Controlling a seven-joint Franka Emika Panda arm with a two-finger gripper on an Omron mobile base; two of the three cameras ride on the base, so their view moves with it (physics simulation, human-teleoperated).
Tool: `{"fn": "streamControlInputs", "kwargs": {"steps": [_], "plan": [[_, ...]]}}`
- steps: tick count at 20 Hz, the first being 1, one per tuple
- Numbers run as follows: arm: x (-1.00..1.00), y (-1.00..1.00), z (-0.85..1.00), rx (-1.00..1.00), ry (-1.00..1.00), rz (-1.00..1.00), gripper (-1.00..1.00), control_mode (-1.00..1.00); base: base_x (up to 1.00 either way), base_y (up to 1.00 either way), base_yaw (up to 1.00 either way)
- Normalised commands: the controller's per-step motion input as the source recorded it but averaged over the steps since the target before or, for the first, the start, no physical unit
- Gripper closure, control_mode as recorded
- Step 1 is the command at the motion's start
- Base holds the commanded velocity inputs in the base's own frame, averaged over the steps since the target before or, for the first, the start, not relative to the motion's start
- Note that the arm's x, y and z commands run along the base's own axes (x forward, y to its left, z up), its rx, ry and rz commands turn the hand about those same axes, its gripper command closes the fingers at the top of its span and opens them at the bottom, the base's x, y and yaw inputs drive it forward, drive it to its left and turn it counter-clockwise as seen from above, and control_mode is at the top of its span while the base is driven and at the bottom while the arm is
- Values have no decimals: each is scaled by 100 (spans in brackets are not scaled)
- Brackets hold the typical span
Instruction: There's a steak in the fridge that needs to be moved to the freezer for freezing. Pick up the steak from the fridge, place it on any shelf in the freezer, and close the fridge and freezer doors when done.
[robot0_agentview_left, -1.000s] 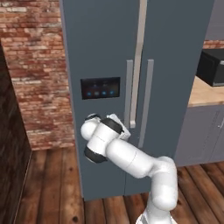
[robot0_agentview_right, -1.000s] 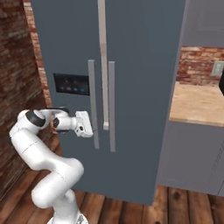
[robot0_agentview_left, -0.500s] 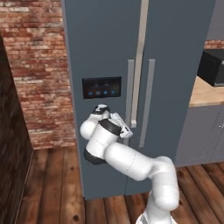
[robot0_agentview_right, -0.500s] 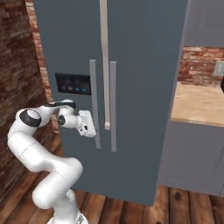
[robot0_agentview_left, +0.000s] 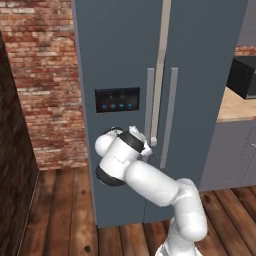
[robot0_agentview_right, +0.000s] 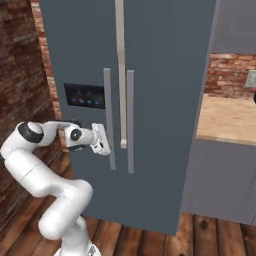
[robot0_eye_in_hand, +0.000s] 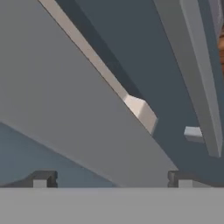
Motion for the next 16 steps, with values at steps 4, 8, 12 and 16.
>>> {"fn": "streamControlInputs", "kwargs": {"steps": [4, 8, 12, 16], "plan": [[-54, -20, 87, 3, -8, 16, -100, -100, 0, 0, 0], [-84, -1, 72, 0, -6, 9, -100, -100, 0, 0, 0], [-36, -75, 51, 0, -1, 3, -100, -100, 0, 0, 0], [-12, -100, 28, -2, 0, 0, -100, -100, 0, 0, 0]]}}
